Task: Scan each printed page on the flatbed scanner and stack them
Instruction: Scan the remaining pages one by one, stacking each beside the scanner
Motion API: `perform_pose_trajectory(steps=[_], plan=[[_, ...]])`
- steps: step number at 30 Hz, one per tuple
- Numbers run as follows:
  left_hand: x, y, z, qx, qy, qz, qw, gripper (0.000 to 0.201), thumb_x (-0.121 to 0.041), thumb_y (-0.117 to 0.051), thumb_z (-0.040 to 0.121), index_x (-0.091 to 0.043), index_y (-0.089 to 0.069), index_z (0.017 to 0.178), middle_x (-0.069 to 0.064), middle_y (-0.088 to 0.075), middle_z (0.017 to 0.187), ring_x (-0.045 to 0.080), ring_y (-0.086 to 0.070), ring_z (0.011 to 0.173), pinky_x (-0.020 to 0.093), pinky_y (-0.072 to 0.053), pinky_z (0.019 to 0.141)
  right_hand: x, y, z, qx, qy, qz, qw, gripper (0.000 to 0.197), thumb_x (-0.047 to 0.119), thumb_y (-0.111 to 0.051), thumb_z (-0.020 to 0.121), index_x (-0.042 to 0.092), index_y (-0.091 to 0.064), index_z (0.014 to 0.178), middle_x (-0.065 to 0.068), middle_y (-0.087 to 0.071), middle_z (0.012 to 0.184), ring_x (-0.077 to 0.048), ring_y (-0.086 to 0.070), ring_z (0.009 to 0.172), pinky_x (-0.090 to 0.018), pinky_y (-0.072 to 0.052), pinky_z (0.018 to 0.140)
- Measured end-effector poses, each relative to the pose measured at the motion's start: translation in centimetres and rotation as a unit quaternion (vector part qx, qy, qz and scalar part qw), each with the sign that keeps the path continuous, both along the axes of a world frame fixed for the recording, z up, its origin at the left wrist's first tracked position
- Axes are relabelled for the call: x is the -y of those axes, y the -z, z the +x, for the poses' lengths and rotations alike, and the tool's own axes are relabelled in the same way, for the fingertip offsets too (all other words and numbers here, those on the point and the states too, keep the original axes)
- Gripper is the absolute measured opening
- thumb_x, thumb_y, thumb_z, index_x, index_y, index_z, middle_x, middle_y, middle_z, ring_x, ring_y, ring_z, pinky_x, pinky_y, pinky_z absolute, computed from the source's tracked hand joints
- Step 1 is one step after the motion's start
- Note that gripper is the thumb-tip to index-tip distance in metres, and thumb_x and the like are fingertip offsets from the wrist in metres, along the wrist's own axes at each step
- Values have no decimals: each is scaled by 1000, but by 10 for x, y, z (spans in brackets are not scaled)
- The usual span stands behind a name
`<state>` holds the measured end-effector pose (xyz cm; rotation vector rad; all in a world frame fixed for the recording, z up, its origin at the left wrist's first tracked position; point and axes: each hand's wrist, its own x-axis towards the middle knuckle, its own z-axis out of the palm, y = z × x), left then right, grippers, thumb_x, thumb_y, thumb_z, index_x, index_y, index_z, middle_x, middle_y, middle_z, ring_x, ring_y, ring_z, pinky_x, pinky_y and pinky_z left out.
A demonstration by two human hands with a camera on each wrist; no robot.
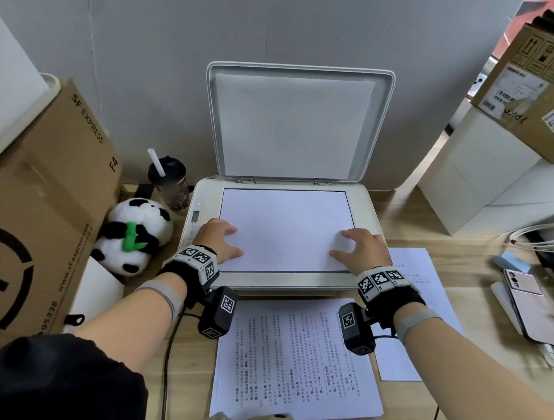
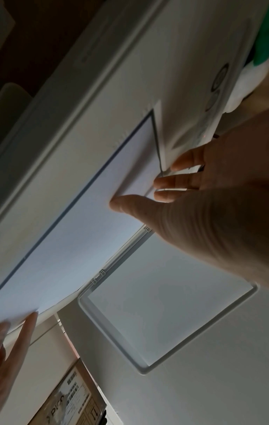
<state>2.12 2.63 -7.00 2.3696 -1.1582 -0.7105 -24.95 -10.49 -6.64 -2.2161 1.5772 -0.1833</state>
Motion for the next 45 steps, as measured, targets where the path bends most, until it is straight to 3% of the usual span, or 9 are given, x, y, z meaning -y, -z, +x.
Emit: perform_pose_trajectory(steps=[10, 13, 16, 20, 24, 27, 34, 39, 45], plan=[[38, -35, 22, -98, -111, -162, 976, 33, -10, -65, 85, -5, -61, 117, 17, -63, 108, 23, -60, 87, 12, -45, 69, 15, 9, -8, 355, 280, 43, 891, 22, 17, -53, 91, 11, -65, 108, -7, -68, 107, -19, -58, 83, -22, -40, 76], [66, -60, 37, -133, -144, -168, 966, 47, -9, -60, 88, -4, -48, 132, 19, -62, 112, 26, -62, 90, 23, -50, 72, 26, 7, -11, 413, 322, 70, 849, 23, 11, -47, 92, 6, -66, 105, -9, -66, 91, -13, -56, 61, -20, -42, 58], [87, -85, 47, -180, -180, -177, 951, 62, -7, -52, 91, -10, -24, 147, 8, -55, 86, 15, -50, 61, 18, -42, 44, 32, 7, -14, 430, 343, 88, 830, 24, 9, -45, 92, 7, -67, 104, -6, -64, 90, -10, -54, 59, -19, -39, 55], [112, -106, 65, -273, -221, -167, 921, 47, -19, -45, 95, -19, -32, 141, 6, -50, 68, 12, -47, 44, 17, -30, 42, 41, 3, -15, 436, 351, 93, 823, 20, 9, -45, 91, 14, -64, 94, -6, -64, 90, -10, -54, 58, -21, -37, 54], [120, -119, 69, -323, -225, -185, 901, 37, -20, -36, 99, -28, -55, 69, 2, -49, 64, 9, -49, 36, 18, -30, 49, 45, -1, -18, 443, 344, 101, 822, 21, 8, -45, 91, 13, -64, 95, -4, -63, 83, -10, -52, 58, -20, -36, 54], [119, -123, 69, -315, -225, -198, 901, 15, -8, -40, 92, -22, -46, 93, 4, -47, 65, 13, -45, 47, 17, -31, 45, 45, -4, -18, 443, 342, 104, 822, 21, 8, -44, 90, 12, -64, 95, 1, -60, 76, -10, -51, 58, -20, -36, 54], [92, -125, 70, -335, -288, -292, 848, 23, -13, -31, 95, -17, -42, 75, -6, -57, 37, 4, -45, 26, 10, -21, 33, 38, -17, -12, 497, 339, 102, 792, 25, 12, -44, 89, 22, -59, 72, 4, -61, 70, 1, -50, 38, -20, -32, 47], [50, -107, 64, -332, -317, -324, 827, 27, -31, -36, 90, -19, -49, 69, 1, -64, 46, 12, -46, 36, 18, -23, 42, 31, -31, -18, 571, 307, 103, 755, 35, 24, -36, 97, 15, -62, 75, 10, -63, 48, 0, -48, 36, -17, -30, 41], [11, -75, 55, -298, -280, -189, 893, 49, -44, -30, 96, -16, -63, 75, -6, -54, 36, 8, -39, 30, 14, -26, 37, 21, -45, -27, 611, 315, 108, 718, 43, 38, -33, 98, 14, -58, 72, 4, -62, 50, -8, -48, 39, -19, -31, 40]])
